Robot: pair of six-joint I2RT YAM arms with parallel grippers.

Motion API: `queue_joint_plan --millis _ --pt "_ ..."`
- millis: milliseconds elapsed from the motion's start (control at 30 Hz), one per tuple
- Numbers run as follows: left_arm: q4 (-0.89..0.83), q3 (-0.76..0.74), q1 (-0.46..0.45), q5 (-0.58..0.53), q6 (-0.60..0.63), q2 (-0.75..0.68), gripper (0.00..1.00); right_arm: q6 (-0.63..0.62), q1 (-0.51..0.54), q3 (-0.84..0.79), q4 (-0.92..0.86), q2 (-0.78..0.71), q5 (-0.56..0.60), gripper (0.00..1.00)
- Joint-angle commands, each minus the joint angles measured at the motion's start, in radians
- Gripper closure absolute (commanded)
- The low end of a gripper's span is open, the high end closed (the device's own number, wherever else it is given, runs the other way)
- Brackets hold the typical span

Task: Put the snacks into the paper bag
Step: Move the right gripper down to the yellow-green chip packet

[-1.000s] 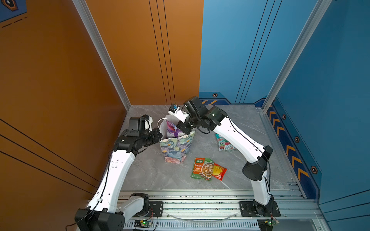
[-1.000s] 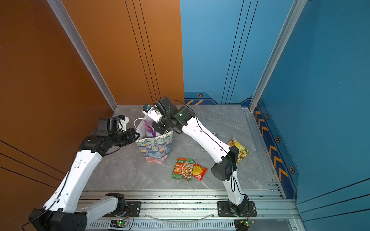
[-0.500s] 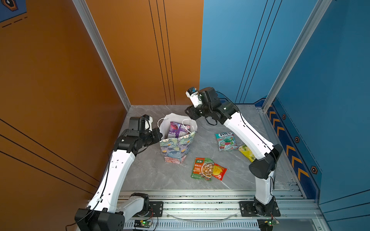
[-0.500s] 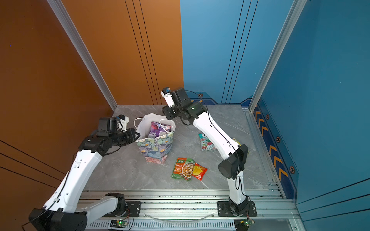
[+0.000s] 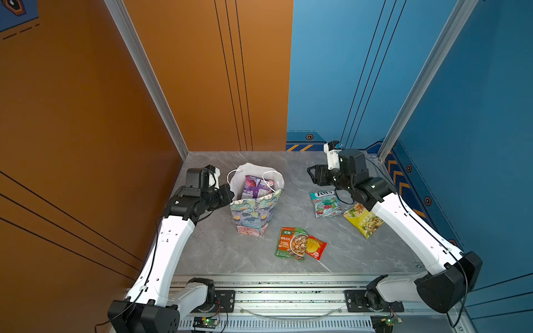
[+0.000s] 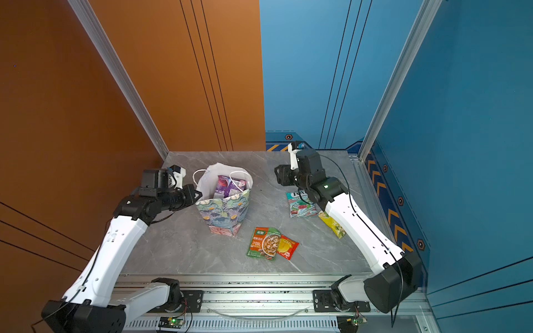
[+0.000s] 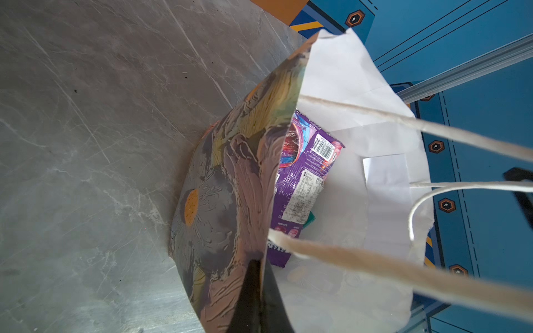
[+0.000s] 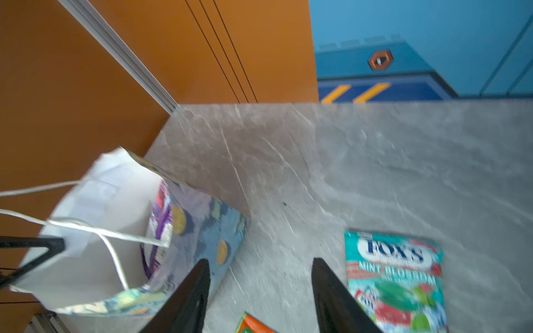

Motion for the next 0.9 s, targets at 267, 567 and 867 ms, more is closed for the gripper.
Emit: queue_joint_plan --millis 267,567,867 --pt "0.064 -0.01 0.003 0.035 -0.008 -0.006 1.0 0.208 -0.044 -0.453 -0.092 -0.206 0.092 0.39" --pt "0.075 -0.024 0.003 0.046 -0.021 -0.016 1.0 0.169 -0.353 -0.488 -0.053 -0.145 0.062 0.37" --pt "0.087 -0.028 0.003 0.054 -0.027 -0.013 1.0 0.342 -0.682 -0.651 0.07 -0.252 0.031 0.21"
